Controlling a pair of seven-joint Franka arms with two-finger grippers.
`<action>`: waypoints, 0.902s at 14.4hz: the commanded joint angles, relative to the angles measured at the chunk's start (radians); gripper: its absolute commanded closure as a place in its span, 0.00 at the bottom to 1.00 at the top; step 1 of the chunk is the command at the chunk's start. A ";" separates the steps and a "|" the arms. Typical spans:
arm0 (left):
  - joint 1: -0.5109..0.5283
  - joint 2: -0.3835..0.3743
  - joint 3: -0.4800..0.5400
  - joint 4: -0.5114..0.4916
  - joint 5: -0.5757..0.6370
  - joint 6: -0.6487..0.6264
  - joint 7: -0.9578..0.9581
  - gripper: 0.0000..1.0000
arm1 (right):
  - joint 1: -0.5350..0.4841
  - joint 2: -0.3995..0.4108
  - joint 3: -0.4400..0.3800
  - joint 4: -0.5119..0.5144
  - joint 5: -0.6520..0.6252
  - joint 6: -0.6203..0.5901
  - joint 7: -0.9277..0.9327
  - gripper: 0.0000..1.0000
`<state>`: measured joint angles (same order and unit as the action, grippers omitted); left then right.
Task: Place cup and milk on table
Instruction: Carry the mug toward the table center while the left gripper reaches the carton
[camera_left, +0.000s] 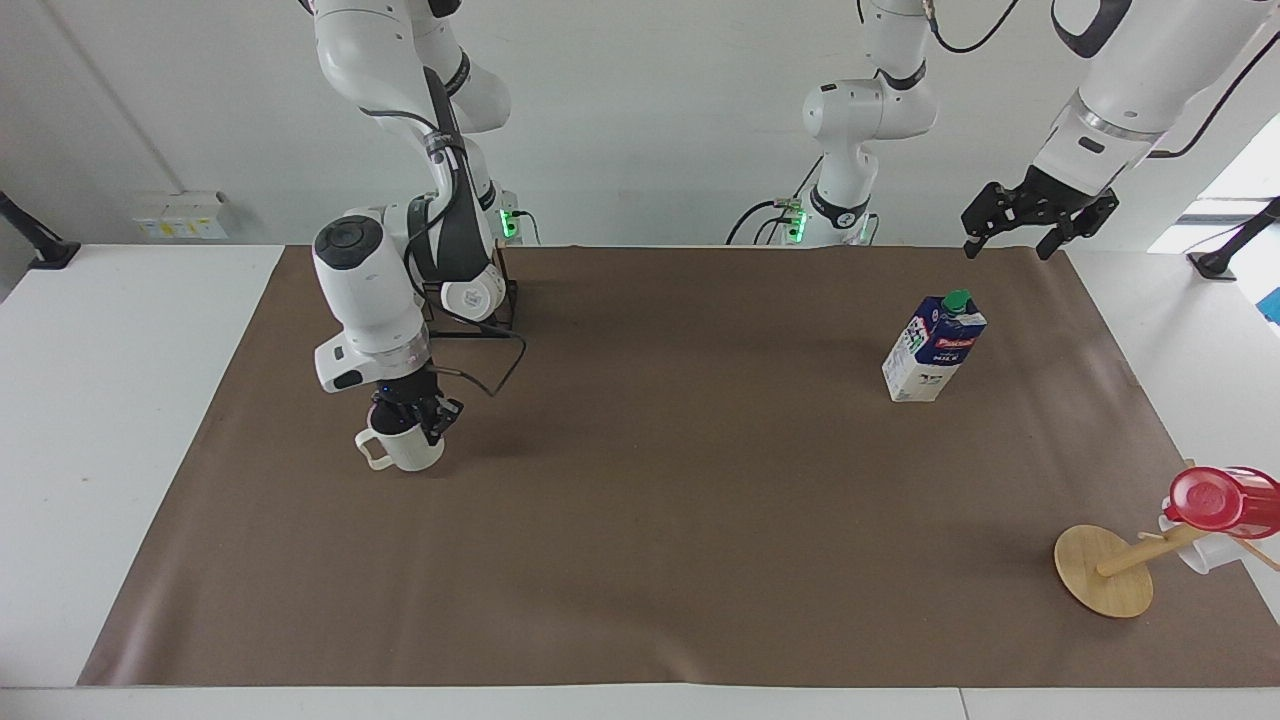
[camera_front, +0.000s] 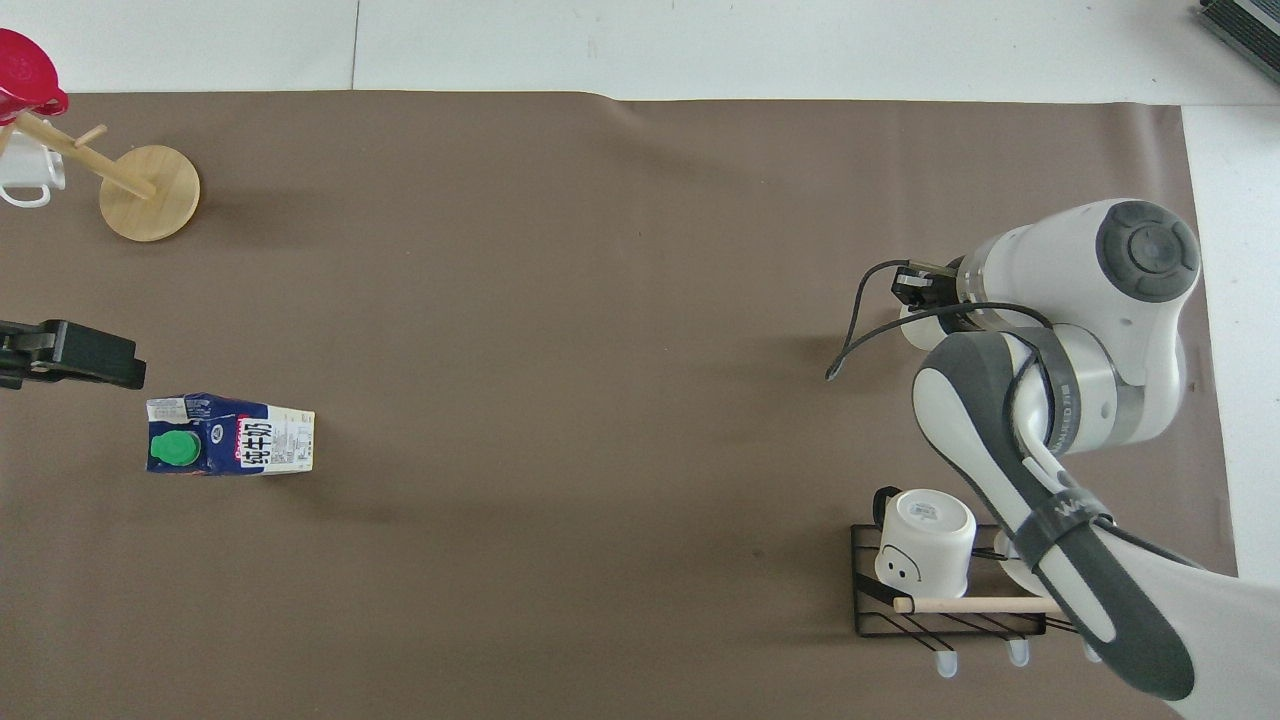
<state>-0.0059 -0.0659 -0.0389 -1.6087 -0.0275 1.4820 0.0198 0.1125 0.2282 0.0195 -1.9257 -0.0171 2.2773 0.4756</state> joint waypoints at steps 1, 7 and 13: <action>0.010 -0.014 -0.007 -0.007 0.014 -0.006 0.006 0.00 | 0.071 -0.017 0.002 0.024 0.011 -0.068 0.084 1.00; 0.017 -0.043 -0.007 -0.063 0.014 0.012 -0.003 0.00 | 0.194 -0.021 0.004 0.040 0.019 -0.068 0.213 1.00; 0.018 -0.149 -0.007 -0.287 0.015 0.176 0.011 0.00 | 0.337 0.036 0.005 0.126 0.017 -0.064 0.402 1.00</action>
<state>-0.0048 -0.1674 -0.0368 -1.8100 -0.0268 1.6018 0.0198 0.4335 0.2279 0.0262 -1.8514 -0.0168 2.2221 0.8462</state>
